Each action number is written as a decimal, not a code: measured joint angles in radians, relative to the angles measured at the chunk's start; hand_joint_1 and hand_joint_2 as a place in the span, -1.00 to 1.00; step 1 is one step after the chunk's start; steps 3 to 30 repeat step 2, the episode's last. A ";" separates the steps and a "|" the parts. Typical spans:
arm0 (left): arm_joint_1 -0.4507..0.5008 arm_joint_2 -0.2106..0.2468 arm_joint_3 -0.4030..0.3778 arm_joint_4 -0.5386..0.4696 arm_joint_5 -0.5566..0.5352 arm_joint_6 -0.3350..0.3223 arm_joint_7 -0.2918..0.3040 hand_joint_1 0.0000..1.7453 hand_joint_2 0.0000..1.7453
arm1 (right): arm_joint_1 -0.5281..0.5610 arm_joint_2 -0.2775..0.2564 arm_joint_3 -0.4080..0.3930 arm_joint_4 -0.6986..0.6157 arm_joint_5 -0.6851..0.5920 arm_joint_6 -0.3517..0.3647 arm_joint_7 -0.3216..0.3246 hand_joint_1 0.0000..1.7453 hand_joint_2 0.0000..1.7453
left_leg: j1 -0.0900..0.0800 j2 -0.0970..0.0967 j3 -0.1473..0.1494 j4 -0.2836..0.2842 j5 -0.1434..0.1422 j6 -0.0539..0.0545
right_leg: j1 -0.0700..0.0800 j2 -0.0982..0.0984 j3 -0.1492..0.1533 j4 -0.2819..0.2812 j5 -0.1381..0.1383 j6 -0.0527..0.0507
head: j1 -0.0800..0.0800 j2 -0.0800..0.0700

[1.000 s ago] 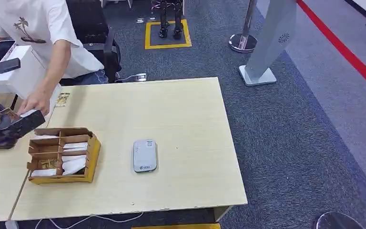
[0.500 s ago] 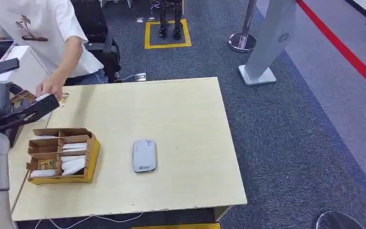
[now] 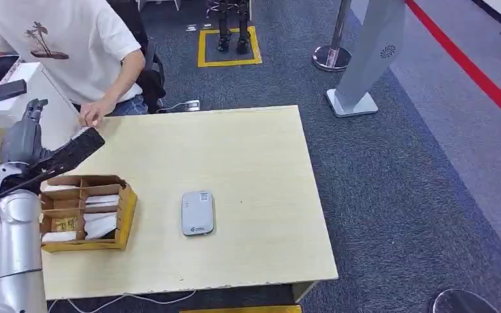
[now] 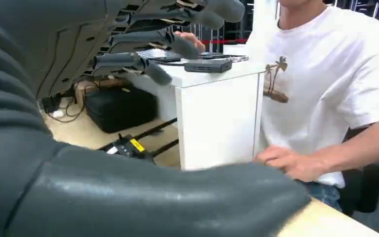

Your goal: Pass the card to the sensor for recognition and then transmit it.

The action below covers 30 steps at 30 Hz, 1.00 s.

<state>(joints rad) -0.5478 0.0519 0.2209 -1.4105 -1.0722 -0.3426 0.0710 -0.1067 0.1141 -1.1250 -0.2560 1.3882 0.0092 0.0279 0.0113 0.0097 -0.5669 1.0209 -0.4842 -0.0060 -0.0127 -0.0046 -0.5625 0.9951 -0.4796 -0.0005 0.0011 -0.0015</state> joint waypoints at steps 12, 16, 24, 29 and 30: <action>0.038 -0.031 0.000 -0.040 0.069 0.016 -0.016 -1.00 1.00 | 0.000 0.001 -0.002 0.000 -0.007 -0.003 0.004 -1.00 1.00 | 0.000 0.001 0.000 0.000 0.000 0.000 | 0.000 0.000 0.000 0.000 0.000 0.000 | 0.000 0.000; 0.038 -0.031 0.000 -0.040 0.069 0.016 -0.016 -1.00 1.00 | 0.000 0.001 -0.002 0.000 -0.007 -0.003 0.004 -1.00 1.00 | 0.000 0.001 0.000 0.000 0.000 0.000 | 0.000 0.000 0.000 0.000 0.000 0.000 | 0.000 0.000; 0.038 -0.031 0.000 -0.040 0.069 0.016 -0.016 -1.00 1.00 | 0.000 0.001 -0.002 0.000 -0.007 -0.003 0.004 -1.00 1.00 | 0.000 0.001 0.000 0.000 0.000 0.000 | 0.000 0.000 0.000 0.000 0.000 0.000 | 0.000 0.000; 0.038 -0.031 0.000 -0.040 0.069 0.016 -0.016 -1.00 1.00 | 0.000 0.001 -0.002 0.000 -0.007 -0.003 0.004 -1.00 1.00 | 0.000 0.001 0.000 0.000 0.000 0.000 | 0.000 0.000 0.000 0.000 0.000 0.000 | 0.000 0.000; 0.038 -0.031 0.000 -0.040 0.069 0.016 -0.016 -1.00 1.00 | 0.000 0.001 -0.002 0.000 -0.007 -0.003 0.004 -1.00 1.00 | 0.000 0.001 0.000 0.000 0.000 0.000 | 0.000 0.000 0.000 0.000 0.000 0.000 | 0.000 0.000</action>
